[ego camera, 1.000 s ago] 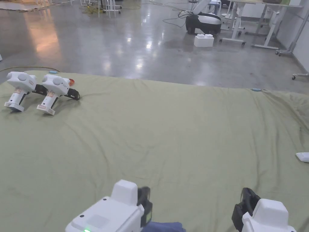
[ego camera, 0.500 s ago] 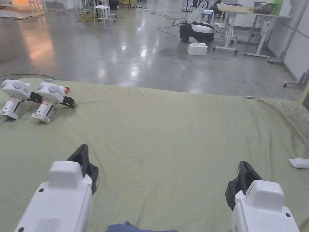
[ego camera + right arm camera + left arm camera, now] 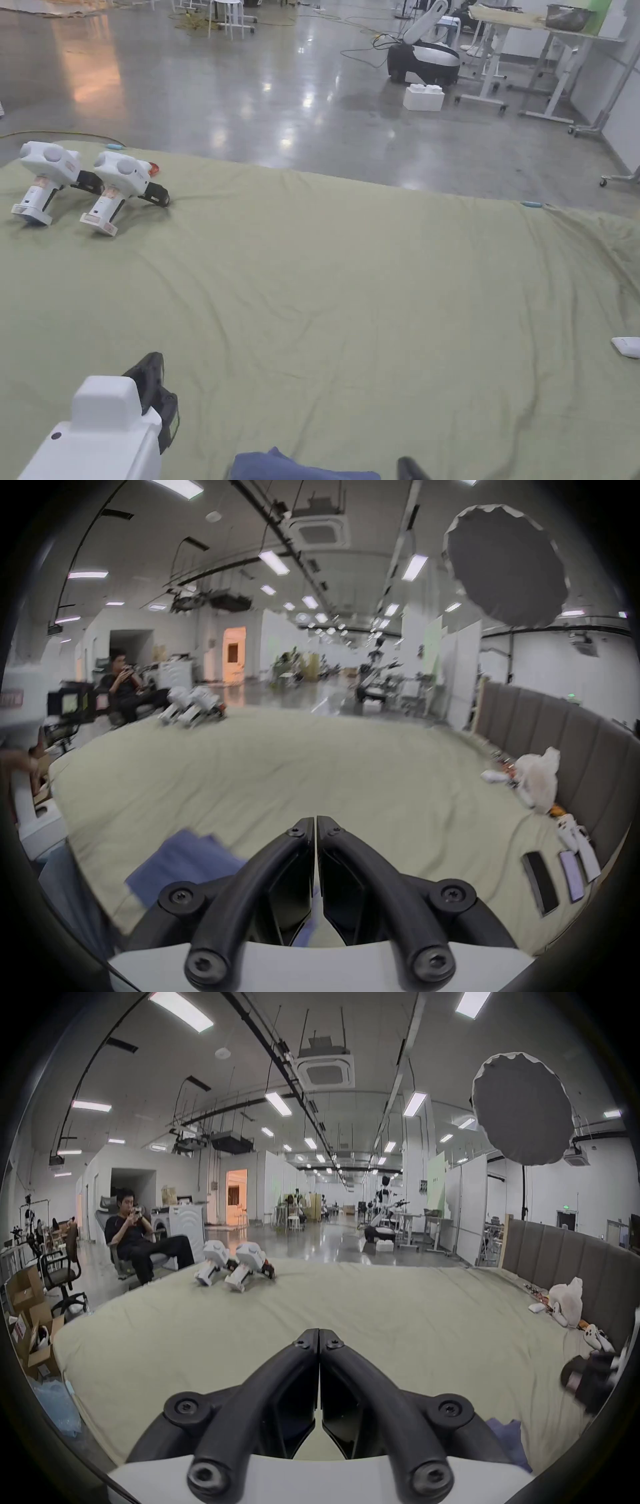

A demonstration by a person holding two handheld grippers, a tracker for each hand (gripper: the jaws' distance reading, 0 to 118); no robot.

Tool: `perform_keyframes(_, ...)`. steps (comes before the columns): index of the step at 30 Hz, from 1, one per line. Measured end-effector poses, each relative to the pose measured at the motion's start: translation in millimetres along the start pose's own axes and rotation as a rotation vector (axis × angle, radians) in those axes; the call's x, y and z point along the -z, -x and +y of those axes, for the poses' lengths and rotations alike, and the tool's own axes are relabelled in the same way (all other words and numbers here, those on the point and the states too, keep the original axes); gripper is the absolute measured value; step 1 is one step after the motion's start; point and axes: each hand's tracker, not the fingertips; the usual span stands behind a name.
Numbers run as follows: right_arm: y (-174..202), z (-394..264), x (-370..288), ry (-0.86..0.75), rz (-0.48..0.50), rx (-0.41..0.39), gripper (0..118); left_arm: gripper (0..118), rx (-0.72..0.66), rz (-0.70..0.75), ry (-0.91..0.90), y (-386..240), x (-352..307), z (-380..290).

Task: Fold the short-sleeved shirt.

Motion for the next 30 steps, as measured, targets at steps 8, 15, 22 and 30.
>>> perform_keyframes(8, 34, -51, 45, 0.130, -0.064, -0.062, 2, 3, -0.126, -0.129, 0.210, 23, -4, -36)
perform_keyframes(15, 28, -71, 57, 0.171, -0.091, -0.054, 2, 77, -0.313, -0.401, 0.502, 50, 24, -62)
perform_keyframes(22, 24, -73, 58, 0.177, -0.084, -0.049, 2, 92, -0.556, -0.704, 0.719, 72, 73, -90)
perform_keyframes(30, 20, -73, 57, 0.182, -0.071, -0.039, 2, 86, -0.798, -0.974, 0.945, 45, 122, -131)
